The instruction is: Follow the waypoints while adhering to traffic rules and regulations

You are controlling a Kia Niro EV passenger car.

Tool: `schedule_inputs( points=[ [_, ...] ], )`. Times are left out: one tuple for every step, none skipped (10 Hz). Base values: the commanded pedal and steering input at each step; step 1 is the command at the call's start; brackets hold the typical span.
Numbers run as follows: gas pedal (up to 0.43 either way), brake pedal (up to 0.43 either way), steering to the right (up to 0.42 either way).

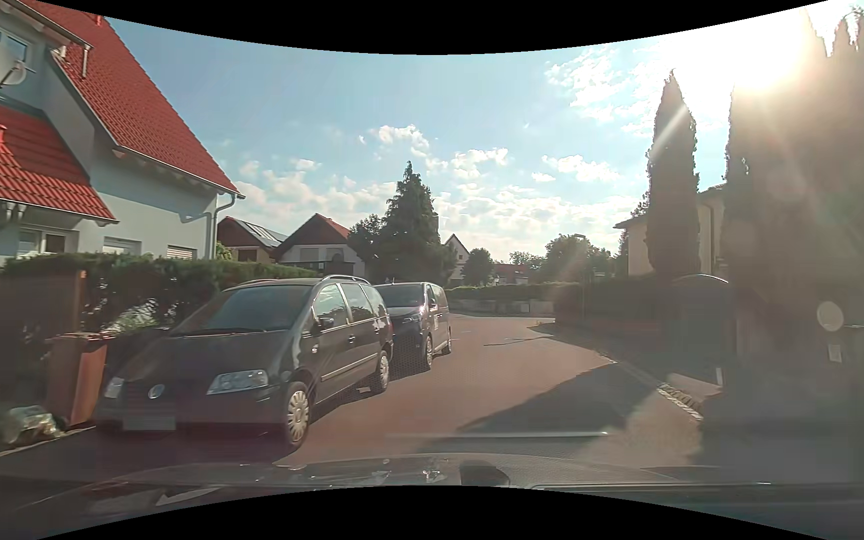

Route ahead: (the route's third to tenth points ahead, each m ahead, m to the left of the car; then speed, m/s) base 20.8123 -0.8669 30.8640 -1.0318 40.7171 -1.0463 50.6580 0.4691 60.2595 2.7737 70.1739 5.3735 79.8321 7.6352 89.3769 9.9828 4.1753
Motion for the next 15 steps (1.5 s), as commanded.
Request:
schedule_inputs(
  points=[
    [0.169, 0.0, 0.241],
    [0.169, 0.0, 0.213],
    [0.169, 0.0, 0.187],
    [0.169, 0.0, 0.158],
    [0.169, 0.0, 0.139],
    [0.169, 0.0, 0.126],
    [0.169, 0.0, 0.112],
    [0.169, 0.0, 0.093],
    [0.169, 0.0, 0.075],
    [0.169, 0.0, 0.054],
    [0.157, 0.0, 0.033],
    [0.157, 0.0, 0.017],
    [0.138, 0.0, 0.001],
    [0.138, 0.0, -0.009],
    [0.13, 0.0, -0.017]
  ],
)
